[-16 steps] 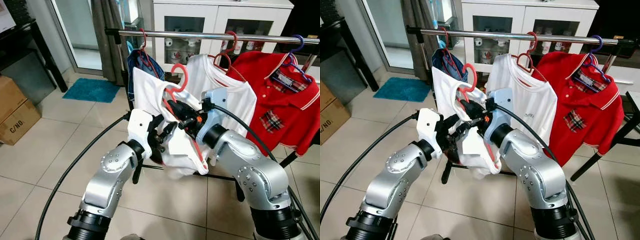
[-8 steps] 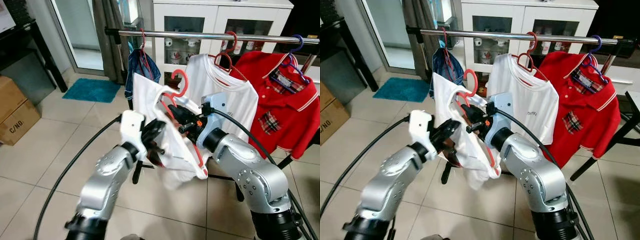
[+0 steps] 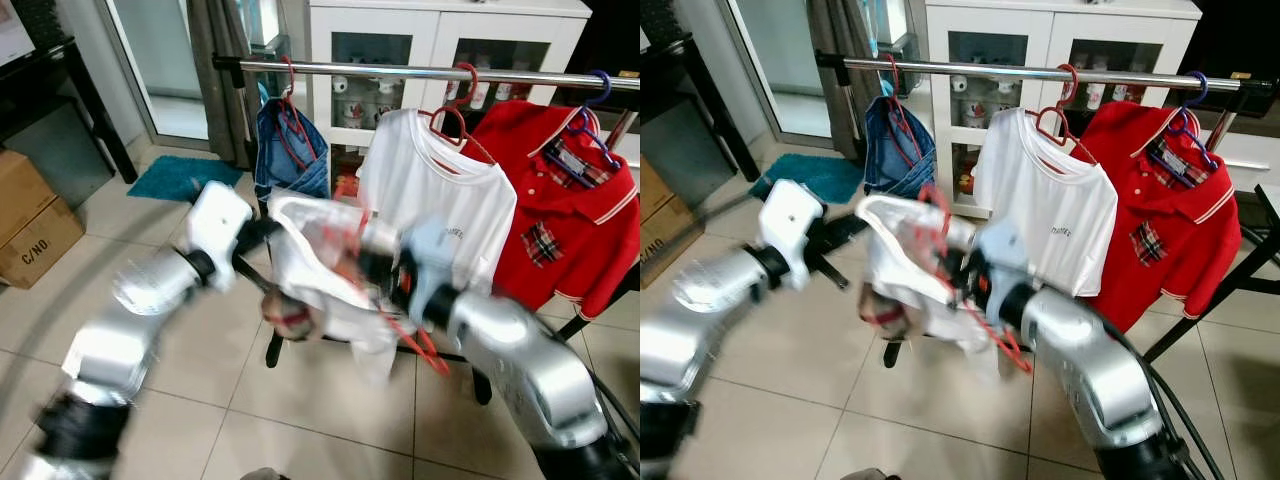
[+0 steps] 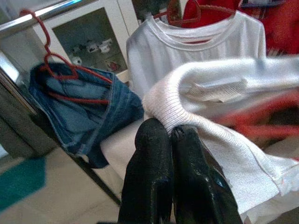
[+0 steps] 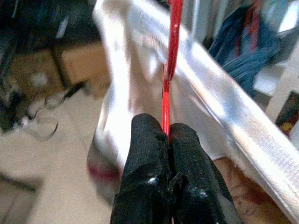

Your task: Hang hanger

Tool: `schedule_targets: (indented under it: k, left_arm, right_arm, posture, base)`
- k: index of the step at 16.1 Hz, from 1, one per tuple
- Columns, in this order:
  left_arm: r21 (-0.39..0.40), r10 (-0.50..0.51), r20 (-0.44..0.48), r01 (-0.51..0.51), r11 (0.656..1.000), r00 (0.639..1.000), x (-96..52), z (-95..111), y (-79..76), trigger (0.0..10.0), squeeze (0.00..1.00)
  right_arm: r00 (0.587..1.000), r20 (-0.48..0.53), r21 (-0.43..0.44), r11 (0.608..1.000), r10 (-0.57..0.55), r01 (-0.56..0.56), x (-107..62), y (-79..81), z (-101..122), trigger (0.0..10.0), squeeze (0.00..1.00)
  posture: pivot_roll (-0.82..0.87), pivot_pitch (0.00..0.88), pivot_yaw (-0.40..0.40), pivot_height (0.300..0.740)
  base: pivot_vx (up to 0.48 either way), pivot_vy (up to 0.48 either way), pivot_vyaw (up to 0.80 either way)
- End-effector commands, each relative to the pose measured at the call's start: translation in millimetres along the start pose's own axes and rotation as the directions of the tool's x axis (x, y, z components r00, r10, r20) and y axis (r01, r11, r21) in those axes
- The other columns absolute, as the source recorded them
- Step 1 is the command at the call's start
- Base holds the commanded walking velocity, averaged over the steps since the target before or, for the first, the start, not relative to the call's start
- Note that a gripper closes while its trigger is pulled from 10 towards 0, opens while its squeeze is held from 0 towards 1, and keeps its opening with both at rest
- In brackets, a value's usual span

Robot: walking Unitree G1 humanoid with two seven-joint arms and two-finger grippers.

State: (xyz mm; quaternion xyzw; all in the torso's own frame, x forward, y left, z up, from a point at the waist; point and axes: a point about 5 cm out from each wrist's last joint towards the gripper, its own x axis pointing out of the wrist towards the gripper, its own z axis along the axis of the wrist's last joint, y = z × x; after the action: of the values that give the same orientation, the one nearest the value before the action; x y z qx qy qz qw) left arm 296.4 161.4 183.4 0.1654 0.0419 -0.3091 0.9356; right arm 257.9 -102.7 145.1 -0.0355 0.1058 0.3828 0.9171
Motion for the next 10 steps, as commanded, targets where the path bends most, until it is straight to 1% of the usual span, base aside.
schedule_targets:
  k: [1,2,3,4,5,6,7,8,9,10]
  left_arm:
    - [0.059,-0.019,-0.017,0.02,0.998,1.0,-0.8,3.7,5.3,0.0,0.0]
    - [0.122,-0.057,-0.05,0.063,0.991,0.997,-5.5,7.7,14.8,0.0,0.0]
    - [0.164,-0.079,-0.079,0.091,0.982,0.994,-9.2,9.9,22.3,0.0,0.0]
    - [0.233,-0.184,-0.132,0.211,0.949,0.974,-12.3,13.8,27.1,0.0,0.0]
    - [0.25,-0.215,-0.152,0.248,0.936,0.965,-11.7,14.5,27.4,0.0,0.0]
    - [0.284,-0.25,-0.179,0.294,0.913,0.951,-5.8,16.5,26.7,0.0,0.0]
    - [0.286,-0.252,-0.176,0.295,0.912,0.951,1.1,17.4,24.5,0.0,0.0]
    - [0.304,-0.246,-0.183,0.293,0.907,0.952,3.4,17.0,24.0,0.0,0.0]
    - [0.272,-0.255,-0.144,0.286,0.919,0.956,6.3,20.0,20.2,0.0,0.0]
    - [0.264,-0.236,-0.144,0.267,0.927,0.961,6.6,17.8,21.0,0.0,0.0]
  right_arm:
    - [0.998,0.032,-0.047,0.997,0.063,-0.061,-2.8,8.0,8.6,10.0,0.0]
    - [0.989,0.009,-0.07,0.987,0.147,-0.146,-9.3,14.6,6.7,10.0,0.0]
    - [0.979,0.0,-0.089,0.976,0.202,-0.201,-14.8,18.3,5.9,10.0,0.0]
    - [0.947,-0.013,-0.108,0.941,0.322,-0.322,-25.1,26.5,5.3,10.0,0.0]
    - [0.934,-0.013,-0.114,0.927,0.357,-0.356,-27.5,29.2,6.3,10.0,0.0]
    - [0.933,-0.012,-0.121,0.926,0.36,-0.359,-26.9,30.2,7.5,10.0,0.0]
    - [0.944,-0.026,-0.125,0.936,0.328,-0.328,-23.1,28.4,5.0,10.0,0.0]
    - [0.948,-0.049,-0.106,0.942,0.314,-0.317,-22.8,27.7,1.5,10.0,0.0]
    - [0.965,-0.031,-0.079,0.962,0.26,-0.262,-18.9,23.9,0.2,10.0,0.0]
    - [0.951,0.052,0.016,0.952,0.304,-0.305,-20.1,29.8,8.8,10.0,0.0]
  posture:
    - [-0.06,0.0,0.081,0.74]
    - [-0.06,0.0,0.086,0.74]
    - [-0.06,0.0,0.086,0.74]
    - [-0.05,0.0,0.092,0.74]
    - [-0.05,0.0,0.093,0.74]
    - [-0.05,0.0,0.095,0.74]
    - [-0.06,0.0,0.097,0.74]
    - [-0.06,0.0,0.1,0.74]
    - [-0.06,0.0,0.101,0.74]
    - [-0.06,0.0,0.098,0.74]
  base:
    - [0.0,0.0,0.0]
    - [0.0,0.0,0.0]
    - [0.0,0.0,0.0]
    - [0.0,0.0,0.0]
    - [0.0,0.0,0.0]
    - [0.0,0.0,0.0]
    - [0.0,0.0,0.0]
    - [0.0,0.0,0.0]
    - [0.0,0.0,0.0]
    - [0.0,0.0,0.0]
